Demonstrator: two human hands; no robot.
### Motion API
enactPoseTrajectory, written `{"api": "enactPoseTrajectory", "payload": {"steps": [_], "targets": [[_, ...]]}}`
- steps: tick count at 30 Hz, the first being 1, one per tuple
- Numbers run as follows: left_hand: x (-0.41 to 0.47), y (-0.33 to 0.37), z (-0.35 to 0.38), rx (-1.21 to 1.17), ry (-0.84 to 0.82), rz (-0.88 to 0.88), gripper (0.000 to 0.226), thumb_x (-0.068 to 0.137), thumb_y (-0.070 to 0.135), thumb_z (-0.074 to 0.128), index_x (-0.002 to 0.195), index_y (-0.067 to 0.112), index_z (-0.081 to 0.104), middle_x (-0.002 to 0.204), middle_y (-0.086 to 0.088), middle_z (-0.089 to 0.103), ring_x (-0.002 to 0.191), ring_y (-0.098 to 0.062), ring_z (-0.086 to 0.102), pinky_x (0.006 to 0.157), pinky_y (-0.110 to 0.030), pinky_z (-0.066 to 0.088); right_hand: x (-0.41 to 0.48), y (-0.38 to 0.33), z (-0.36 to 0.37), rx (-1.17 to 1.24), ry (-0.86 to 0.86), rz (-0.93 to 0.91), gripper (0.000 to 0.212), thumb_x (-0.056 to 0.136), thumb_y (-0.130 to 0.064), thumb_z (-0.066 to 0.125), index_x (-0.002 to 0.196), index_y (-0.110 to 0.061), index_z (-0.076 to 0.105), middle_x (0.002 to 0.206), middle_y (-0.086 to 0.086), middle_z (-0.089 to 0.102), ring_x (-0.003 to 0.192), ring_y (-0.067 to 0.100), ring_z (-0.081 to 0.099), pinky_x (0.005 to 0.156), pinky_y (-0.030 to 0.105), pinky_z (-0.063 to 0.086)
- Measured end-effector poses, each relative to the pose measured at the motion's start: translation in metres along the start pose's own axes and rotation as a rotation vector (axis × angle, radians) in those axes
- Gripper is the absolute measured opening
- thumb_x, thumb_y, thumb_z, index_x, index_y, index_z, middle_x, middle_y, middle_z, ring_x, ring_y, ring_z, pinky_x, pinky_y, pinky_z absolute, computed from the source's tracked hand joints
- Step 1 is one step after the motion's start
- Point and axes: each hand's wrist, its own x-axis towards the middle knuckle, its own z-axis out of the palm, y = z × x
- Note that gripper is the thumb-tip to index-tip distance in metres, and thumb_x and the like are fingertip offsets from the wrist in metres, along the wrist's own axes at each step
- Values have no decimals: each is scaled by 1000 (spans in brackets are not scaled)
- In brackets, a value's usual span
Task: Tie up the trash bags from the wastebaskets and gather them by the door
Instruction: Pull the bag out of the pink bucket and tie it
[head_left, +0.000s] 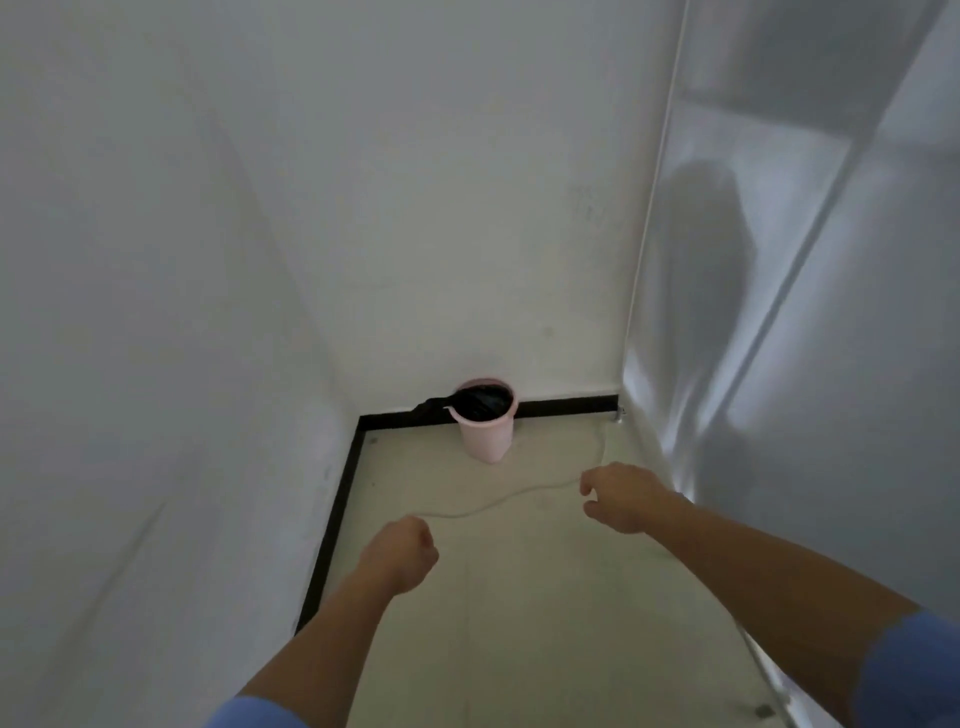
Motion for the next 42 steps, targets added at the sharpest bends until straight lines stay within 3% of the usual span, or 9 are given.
{"api": "enactPoseTrajectory", "payload": {"steps": [10, 25, 31, 36, 42], "targets": [[193, -13, -51, -76, -70, -168, 25, 88, 27, 58, 107, 12, 64, 117, -8, 63, 104, -25, 61, 87, -31, 50, 243, -5, -43, -59, -109, -132, 38, 94, -42, 47, 129, -27, 52, 124, 1, 59, 111, 21, 55, 87, 32, 43], [523, -4, -152, -148, -160, -154, 21, 89, 25, 57, 104, 11, 63, 115, -7, 62, 100, -23, 60, 85, -33, 52, 561, 18, -110, -33, -214, -83, 37, 92, -43, 50, 126, -29, 54, 123, -2, 60, 111, 19, 55, 82, 30, 40], [615, -13, -142, -189, -220, -281, 23, 90, 23, 54, 107, 9, 63, 119, -8, 61, 105, -24, 59, 91, -34, 49, 690, 20, -100, -63, -325, -194, 30, 94, -37, 48, 121, -26, 57, 119, 2, 62, 104, 22, 59, 84, 32, 50], [672, -28, -113, -262, -296, -412, 26, 91, 24, 54, 110, 8, 63, 121, -9, 59, 107, -25, 58, 92, -32, 47, 777, 11, -72, -76, -454, -247, 27, 94, -33, 48, 117, -24, 58, 110, 3, 63, 92, 21, 61, 70, 28, 45], [721, -35, -73, -465, -345, -529, 14, 90, 24, 57, 98, 15, 65, 114, -11, 64, 105, -27, 61, 89, -32, 48, 837, -2, -27, -92, -606, -284, 29, 94, -34, 48, 119, -22, 56, 113, 4, 63, 98, 23, 60, 79, 32, 48]]}}
